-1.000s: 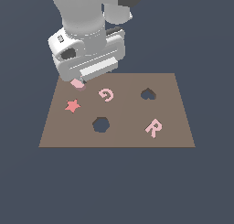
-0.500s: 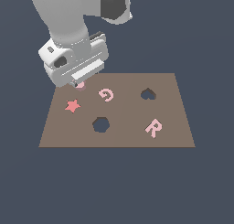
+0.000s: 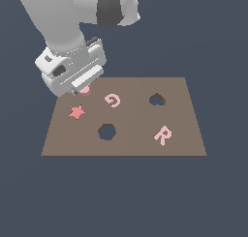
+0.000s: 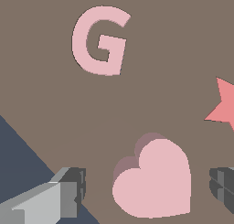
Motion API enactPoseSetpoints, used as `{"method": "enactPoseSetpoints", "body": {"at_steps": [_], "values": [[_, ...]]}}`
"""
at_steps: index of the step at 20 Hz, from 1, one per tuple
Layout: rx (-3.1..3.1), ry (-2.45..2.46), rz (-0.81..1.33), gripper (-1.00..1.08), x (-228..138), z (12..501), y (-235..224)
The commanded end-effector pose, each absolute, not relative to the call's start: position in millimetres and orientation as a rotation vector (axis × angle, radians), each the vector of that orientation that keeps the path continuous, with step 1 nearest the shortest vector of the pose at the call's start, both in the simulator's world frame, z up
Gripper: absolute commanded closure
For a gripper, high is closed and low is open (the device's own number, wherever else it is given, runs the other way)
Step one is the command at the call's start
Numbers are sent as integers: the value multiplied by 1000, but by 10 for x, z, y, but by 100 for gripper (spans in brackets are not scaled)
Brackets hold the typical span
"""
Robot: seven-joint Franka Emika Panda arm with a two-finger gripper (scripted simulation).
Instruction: Insert a designated object into the corresponding slot on a board.
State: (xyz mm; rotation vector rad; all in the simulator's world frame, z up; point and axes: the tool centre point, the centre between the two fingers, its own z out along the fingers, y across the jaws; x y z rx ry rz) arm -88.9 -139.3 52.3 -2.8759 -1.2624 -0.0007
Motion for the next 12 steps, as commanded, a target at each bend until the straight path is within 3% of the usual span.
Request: {"method": "enactPoseSetpoints", "body": {"at_steps": [1,12], "values": [[-2868,-1282,0,-92,-886,505,-1421],[-2866,-1288,0,-92,-882,353,-1429]]}}
